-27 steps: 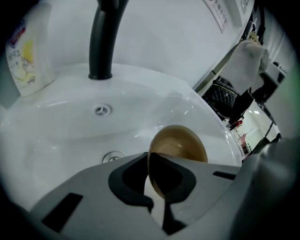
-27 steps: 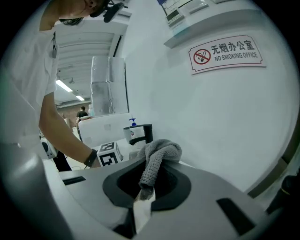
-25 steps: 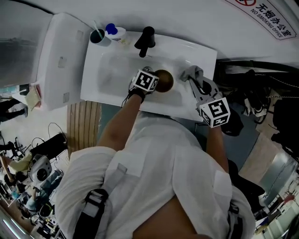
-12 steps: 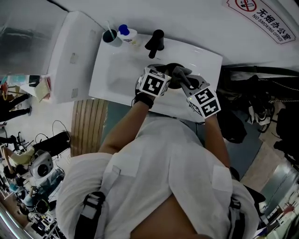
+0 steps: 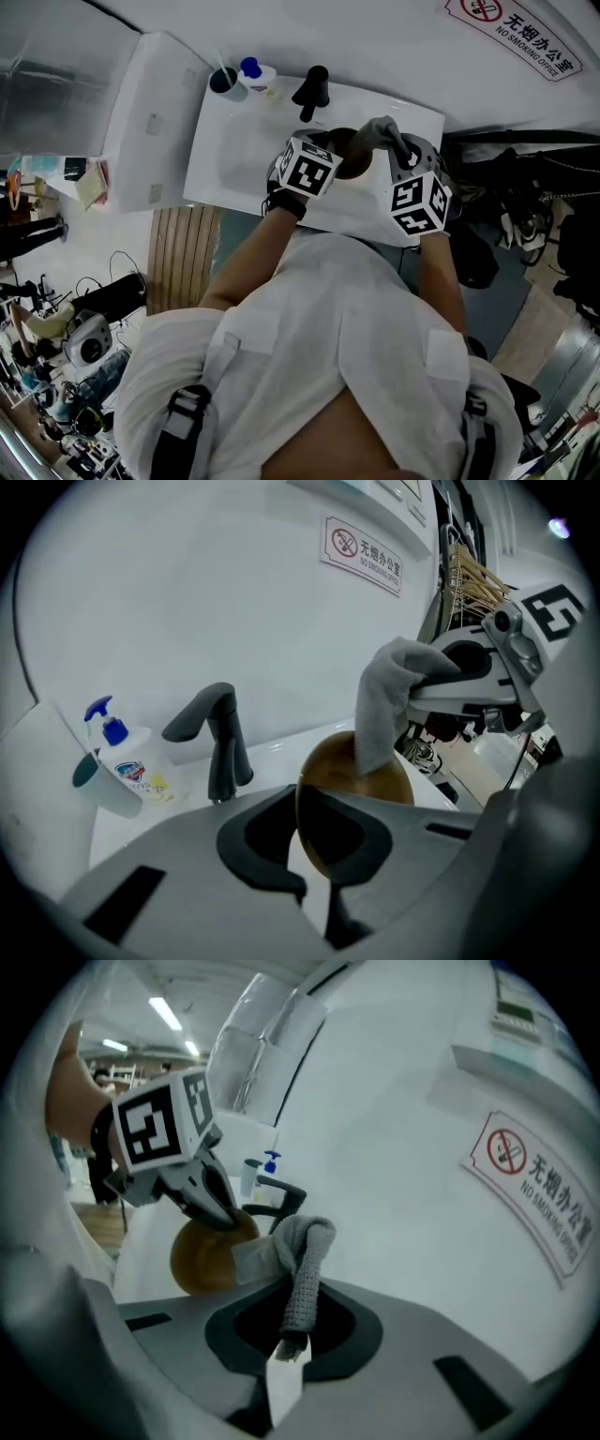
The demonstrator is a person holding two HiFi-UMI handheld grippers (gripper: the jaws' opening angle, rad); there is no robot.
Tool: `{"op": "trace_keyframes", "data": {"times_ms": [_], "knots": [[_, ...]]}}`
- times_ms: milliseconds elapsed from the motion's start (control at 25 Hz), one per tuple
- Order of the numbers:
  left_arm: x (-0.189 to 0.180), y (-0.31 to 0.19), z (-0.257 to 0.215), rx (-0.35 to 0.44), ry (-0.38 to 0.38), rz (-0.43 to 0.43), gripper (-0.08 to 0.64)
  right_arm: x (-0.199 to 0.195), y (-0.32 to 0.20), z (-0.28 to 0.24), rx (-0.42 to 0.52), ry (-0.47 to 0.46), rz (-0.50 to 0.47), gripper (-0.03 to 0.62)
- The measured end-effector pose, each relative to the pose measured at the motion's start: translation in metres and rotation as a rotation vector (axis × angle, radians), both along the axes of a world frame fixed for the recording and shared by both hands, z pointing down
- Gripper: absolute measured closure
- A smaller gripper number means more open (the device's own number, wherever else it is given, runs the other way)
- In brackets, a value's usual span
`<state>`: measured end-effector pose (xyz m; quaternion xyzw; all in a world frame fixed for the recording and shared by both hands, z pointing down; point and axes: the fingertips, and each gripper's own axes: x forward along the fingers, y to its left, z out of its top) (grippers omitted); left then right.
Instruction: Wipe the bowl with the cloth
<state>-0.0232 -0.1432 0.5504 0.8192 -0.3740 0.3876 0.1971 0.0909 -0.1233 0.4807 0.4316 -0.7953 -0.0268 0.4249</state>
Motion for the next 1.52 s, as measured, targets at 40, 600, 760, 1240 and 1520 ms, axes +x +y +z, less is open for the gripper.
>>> {"op": "trace_keyframes", "data": {"times_ms": [40, 600, 760, 1240, 1520], "knots": [[0.002, 0.000, 0.000, -0.003, 0.003, 0.001, 0.541, 0.004, -0.005, -0.004, 0.047, 0.049, 0.018, 0.553], [0.003, -0.001, -0.013, -0.028, 0.099, -0.044, 0.541, -0.039, 0.004, 0.004, 0.008, 0.049, -0.107, 0.552], [0.004, -0.001, -0.017, -0.027, 0.107, -0.052, 0.540, -0.057, 0.012, 0.013, -0.055, 0.044, -0.168, 0.538], [-0.004, -0.010, -0.019, -0.033, 0.175, -0.110, 0.541, -0.079, 0.042, 0.004, -0.196, -0.115, -0.321, 0.368], [-0.006, -0.007, -0.021, -0.012, 0.146, -0.076, 0.541, -0.072, 0.028, -0.047, -0.090, -0.256, -0.348, 0.371]]}}
